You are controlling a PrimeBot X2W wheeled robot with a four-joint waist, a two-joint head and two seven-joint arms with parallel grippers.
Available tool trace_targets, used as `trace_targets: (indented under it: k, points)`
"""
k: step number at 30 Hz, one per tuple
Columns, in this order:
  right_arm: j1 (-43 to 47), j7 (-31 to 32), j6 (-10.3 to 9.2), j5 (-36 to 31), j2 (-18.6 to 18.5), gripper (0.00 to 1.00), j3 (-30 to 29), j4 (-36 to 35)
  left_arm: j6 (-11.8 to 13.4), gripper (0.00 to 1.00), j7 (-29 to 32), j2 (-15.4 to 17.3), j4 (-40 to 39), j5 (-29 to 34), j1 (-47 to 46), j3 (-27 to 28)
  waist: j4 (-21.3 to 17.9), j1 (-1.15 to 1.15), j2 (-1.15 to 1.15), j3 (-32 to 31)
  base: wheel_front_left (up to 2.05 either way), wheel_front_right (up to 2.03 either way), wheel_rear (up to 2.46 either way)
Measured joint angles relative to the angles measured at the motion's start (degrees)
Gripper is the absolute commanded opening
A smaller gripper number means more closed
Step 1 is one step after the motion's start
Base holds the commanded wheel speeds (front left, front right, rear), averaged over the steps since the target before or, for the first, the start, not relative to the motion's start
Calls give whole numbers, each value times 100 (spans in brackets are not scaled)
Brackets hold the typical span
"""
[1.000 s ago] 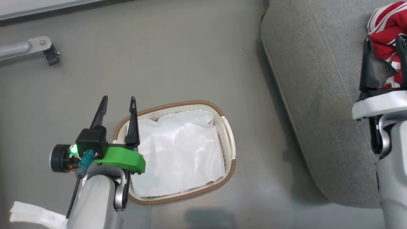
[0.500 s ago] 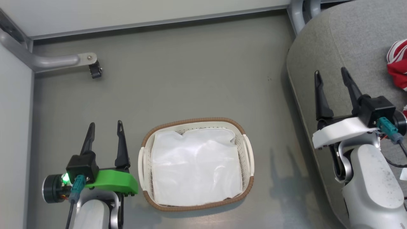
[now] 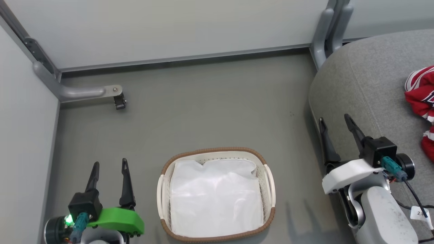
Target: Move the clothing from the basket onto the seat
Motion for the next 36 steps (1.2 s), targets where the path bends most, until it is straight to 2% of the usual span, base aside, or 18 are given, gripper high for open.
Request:
trace_targets:
  k: [8, 9, 15, 36]
  points:
    - [271, 0, 0, 37, 30, 100, 54, 99, -74, 100, 0, 0, -35, -112, 341, 7, 8, 0, 0, -366, 0, 0, 0]
    - [299, 1, 0, 37, 37, 0, 57, 126, -75, 0, 0, -1, -1, -110, 362, 5, 11, 0, 0, -379, 0, 0, 0]
    - [525, 46, 0, 85, 103, 0, 57, 416, -75, 0, 33, -26, 285, -142, 388, -11, 12, 0, 0, -386, 0, 0, 0]
    - [671, 599, 0, 2308, 102, 0, -149, 169, -259, 0, 600, -27, 194, -2269, 360, 240, 9, 0, 0, -444, 0, 0, 0]
